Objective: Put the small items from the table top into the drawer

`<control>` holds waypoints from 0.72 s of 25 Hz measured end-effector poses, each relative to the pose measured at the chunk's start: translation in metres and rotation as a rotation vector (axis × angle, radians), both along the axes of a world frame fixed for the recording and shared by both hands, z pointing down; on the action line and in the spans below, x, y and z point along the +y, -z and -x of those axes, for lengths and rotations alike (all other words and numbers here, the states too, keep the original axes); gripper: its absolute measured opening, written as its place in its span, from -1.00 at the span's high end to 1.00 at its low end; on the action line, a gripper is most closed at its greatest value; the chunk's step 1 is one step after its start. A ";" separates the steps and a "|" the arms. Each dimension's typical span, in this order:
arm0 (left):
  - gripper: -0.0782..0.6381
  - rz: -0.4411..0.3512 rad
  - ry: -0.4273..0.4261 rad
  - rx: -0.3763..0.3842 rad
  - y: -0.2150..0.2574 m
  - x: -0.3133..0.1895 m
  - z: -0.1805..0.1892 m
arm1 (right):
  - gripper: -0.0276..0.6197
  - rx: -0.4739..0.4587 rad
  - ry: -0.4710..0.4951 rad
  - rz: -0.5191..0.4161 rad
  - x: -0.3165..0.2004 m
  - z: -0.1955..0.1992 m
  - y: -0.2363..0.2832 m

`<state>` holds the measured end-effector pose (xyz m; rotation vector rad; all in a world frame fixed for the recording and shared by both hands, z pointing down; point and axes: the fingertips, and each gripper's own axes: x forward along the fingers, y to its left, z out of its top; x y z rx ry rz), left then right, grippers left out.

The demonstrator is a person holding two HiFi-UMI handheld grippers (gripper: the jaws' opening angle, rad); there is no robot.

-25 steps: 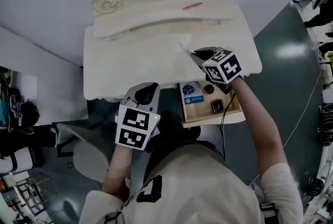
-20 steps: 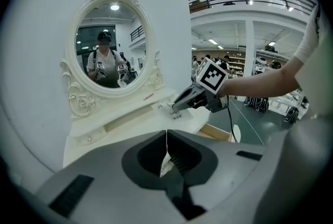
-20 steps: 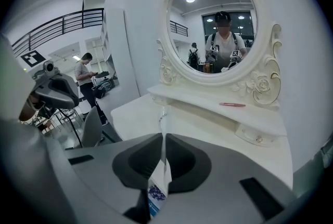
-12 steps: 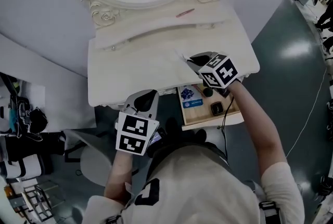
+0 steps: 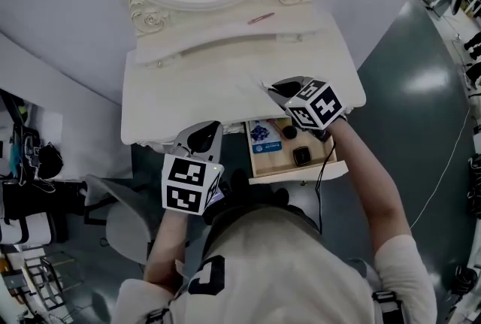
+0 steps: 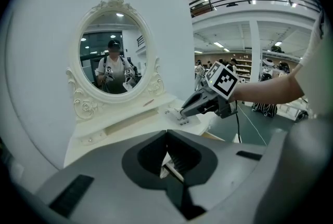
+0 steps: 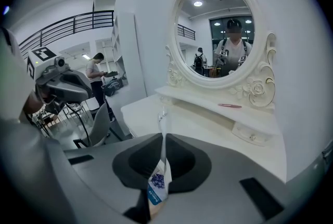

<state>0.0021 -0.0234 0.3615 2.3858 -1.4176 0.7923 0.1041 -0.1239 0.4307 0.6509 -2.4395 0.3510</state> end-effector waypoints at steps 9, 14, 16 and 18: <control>0.62 -0.022 0.078 0.016 0.003 0.022 -0.018 | 0.79 -0.028 0.079 -0.015 0.031 -0.004 0.007; 0.62 -0.007 0.086 -0.004 -0.001 0.032 -0.021 | 0.79 -0.051 0.097 -0.010 0.042 -0.004 0.009; 0.62 -0.003 0.081 -0.011 -0.003 0.035 -0.021 | 0.79 -0.057 0.097 -0.013 0.045 -0.004 0.010; 0.62 -0.002 0.067 -0.020 -0.004 0.035 -0.022 | 0.78 -0.061 0.095 -0.017 0.048 -0.004 0.011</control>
